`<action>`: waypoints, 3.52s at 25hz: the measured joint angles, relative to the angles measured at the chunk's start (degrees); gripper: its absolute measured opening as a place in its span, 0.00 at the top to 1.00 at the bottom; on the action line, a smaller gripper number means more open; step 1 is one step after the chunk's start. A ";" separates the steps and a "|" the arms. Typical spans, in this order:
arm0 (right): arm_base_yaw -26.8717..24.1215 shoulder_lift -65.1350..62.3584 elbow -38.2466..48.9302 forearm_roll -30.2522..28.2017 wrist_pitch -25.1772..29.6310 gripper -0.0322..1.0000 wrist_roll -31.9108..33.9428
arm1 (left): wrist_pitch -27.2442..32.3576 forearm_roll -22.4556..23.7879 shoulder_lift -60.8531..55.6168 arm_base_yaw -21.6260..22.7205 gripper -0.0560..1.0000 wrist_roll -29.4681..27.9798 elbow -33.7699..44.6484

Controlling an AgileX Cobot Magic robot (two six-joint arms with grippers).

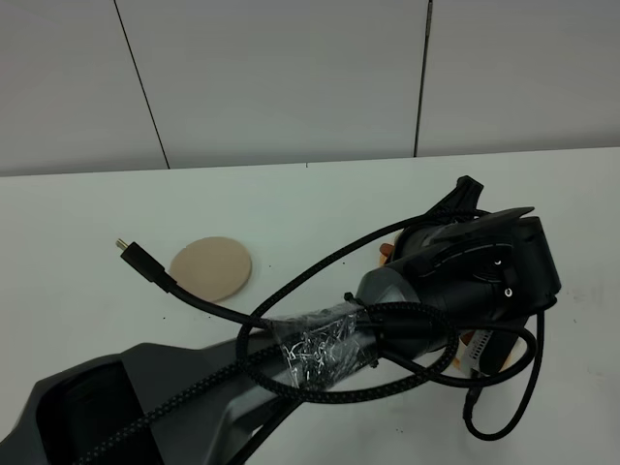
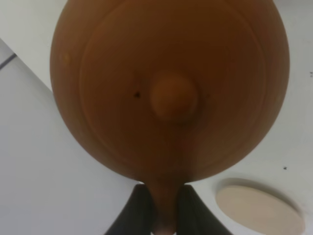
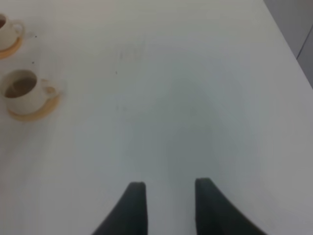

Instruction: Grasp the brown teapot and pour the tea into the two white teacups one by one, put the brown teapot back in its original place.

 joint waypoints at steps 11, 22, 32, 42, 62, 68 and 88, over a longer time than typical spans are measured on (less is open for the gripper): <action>0.00 0.00 0.00 0.00 0.00 0.74 0.00 | 0.95 -6.62 -0.09 2.86 0.79 -2.17 0.00; 0.00 0.00 0.00 0.00 0.00 0.74 0.00 | 1.28 -16.72 -3.06 7.61 0.79 -2.14 -1.94; 0.00 0.00 0.00 0.00 0.00 0.74 0.00 | 1.34 -31.53 -3.28 12.18 0.79 -0.88 -3.69; 0.00 0.00 0.00 0.00 0.00 0.74 0.00 | 1.34 -37.10 -3.58 13.18 0.79 -0.83 -3.69; 0.00 0.00 0.00 0.00 0.00 0.74 0.00 | 1.34 -36.89 -3.58 14.06 0.79 -0.83 -1.66; 0.00 0.00 0.00 0.00 0.00 0.74 0.00 | 1.34 -36.89 -3.58 14.06 0.79 -0.83 -0.44; 0.00 0.00 0.00 0.00 0.00 0.74 0.00 | 1.30 -35.64 -15.17 20.60 0.79 -7.73 10.83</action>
